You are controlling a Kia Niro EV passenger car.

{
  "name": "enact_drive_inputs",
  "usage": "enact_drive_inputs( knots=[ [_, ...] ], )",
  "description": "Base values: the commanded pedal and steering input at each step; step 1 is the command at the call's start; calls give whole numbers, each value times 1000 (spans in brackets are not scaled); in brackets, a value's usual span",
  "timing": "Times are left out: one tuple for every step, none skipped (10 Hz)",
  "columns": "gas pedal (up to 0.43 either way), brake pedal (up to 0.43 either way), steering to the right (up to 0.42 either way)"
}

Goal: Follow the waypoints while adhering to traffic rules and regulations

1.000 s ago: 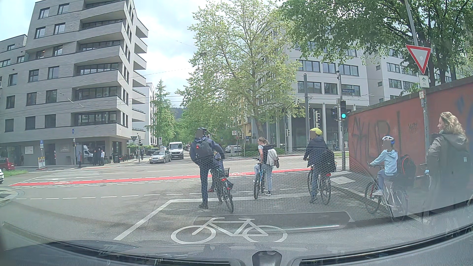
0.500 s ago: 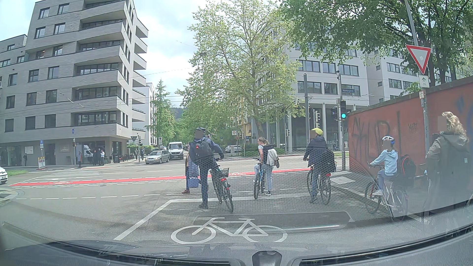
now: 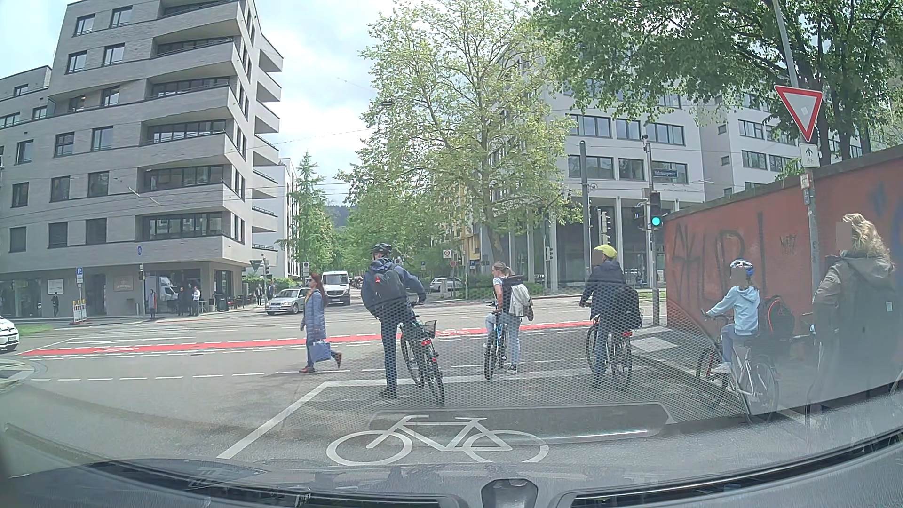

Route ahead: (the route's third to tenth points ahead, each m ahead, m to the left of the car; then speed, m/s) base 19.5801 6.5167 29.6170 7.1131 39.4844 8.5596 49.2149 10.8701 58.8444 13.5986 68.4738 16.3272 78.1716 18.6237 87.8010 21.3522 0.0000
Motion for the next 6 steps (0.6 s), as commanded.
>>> enact_drive_inputs(
  knots=[
    [0,268,-15],
    [0,268,-15],
    [0,268,-15],
    [0,262,-15],
    [0,268,-15],
    [0,268,-15]
  ],
)
